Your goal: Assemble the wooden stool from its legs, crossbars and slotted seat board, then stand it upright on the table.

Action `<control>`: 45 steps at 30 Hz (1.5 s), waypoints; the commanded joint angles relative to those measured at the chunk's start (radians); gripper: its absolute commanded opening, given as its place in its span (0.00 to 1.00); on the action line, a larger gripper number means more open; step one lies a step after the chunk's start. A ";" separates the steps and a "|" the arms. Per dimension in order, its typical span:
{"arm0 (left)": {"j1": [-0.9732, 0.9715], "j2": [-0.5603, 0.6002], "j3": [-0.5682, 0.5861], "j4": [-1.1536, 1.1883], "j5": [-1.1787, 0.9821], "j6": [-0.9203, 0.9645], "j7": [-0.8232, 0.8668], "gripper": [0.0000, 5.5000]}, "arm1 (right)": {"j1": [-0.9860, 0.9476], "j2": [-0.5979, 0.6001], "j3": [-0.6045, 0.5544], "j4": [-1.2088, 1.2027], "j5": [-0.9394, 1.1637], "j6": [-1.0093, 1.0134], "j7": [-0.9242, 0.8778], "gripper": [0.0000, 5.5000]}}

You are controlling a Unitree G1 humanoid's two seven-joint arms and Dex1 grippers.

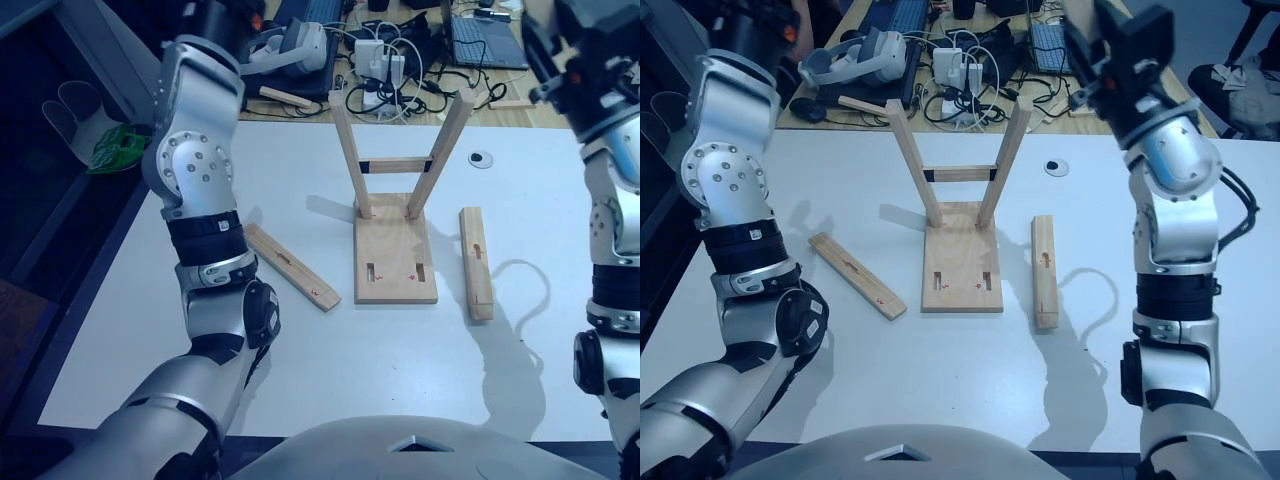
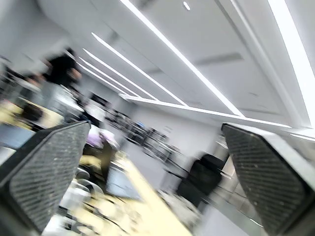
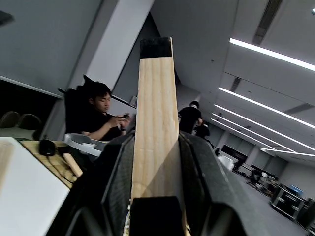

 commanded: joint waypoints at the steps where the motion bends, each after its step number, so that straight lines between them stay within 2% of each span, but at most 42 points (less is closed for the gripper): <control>1: 0.030 -0.007 -0.036 -0.058 -0.065 0.068 -0.060 0.90 | -0.074 0.047 0.048 -0.031 0.028 0.031 0.063 0.23; 8: 0.044 -0.005 -0.075 -0.119 -0.111 0.098 -0.136 0.90 | -0.079 0.107 0.099 -0.071 0.063 0.096 0.140 0.23; 14: 0.052 -0.023 -0.099 -0.134 -0.126 0.120 -0.127 0.90 | -0.078 0.151 0.121 -0.093 0.061 0.119 0.151 0.23; 25: 0.022 -0.059 -0.014 -0.078 -0.208 0.126 0.001 0.62 | -0.068 0.164 0.113 -0.095 0.020 0.108 0.144 0.23; 45: 0.043 -0.047 -0.021 -0.106 -0.244 0.144 0.025 0.08 | -0.070 0.165 0.104 -0.070 -0.040 0.083 0.149 0.23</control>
